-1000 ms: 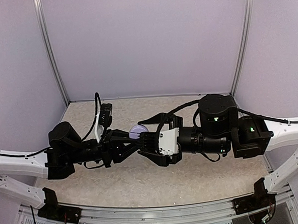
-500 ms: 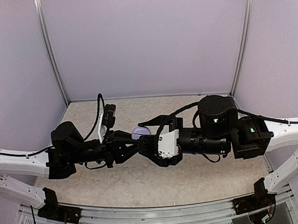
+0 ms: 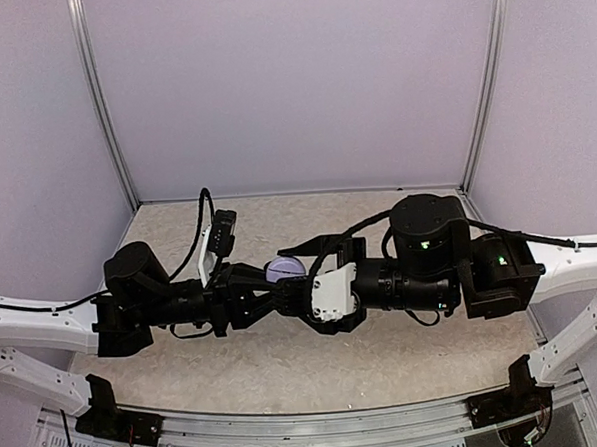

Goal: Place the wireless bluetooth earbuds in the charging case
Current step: Pass from the left arm to the right

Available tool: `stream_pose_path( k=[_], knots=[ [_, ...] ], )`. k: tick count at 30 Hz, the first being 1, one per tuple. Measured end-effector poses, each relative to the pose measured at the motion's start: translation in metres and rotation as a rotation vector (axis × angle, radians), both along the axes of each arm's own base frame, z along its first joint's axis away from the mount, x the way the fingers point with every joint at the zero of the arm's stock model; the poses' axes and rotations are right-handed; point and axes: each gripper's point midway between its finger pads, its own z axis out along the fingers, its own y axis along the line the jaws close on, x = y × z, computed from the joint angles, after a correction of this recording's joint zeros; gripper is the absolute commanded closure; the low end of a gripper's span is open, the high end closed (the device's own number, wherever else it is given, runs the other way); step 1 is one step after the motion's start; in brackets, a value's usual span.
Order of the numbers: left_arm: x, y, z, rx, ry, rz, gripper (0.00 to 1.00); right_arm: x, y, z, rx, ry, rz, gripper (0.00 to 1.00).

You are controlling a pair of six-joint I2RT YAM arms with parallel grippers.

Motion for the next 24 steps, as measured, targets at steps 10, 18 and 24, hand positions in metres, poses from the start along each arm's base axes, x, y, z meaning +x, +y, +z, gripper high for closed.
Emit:
stream_pose_path(
  k=[10,18,24],
  knots=[
    [0.001,-0.003,-0.002,0.017,0.012,-0.004,1.00,0.006,-0.003,-0.002,-0.024,-0.039,-0.031,0.37],
    [0.001,-0.004,-0.007,0.034,0.036,-0.012,0.94,0.011,-0.007,-0.007,-0.059,-0.080,-0.063,0.55],
    [0.001,-0.004,-0.008,0.038,0.039,-0.015,0.84,0.012,-0.008,-0.009,-0.063,-0.084,-0.070,0.60]
  ],
)
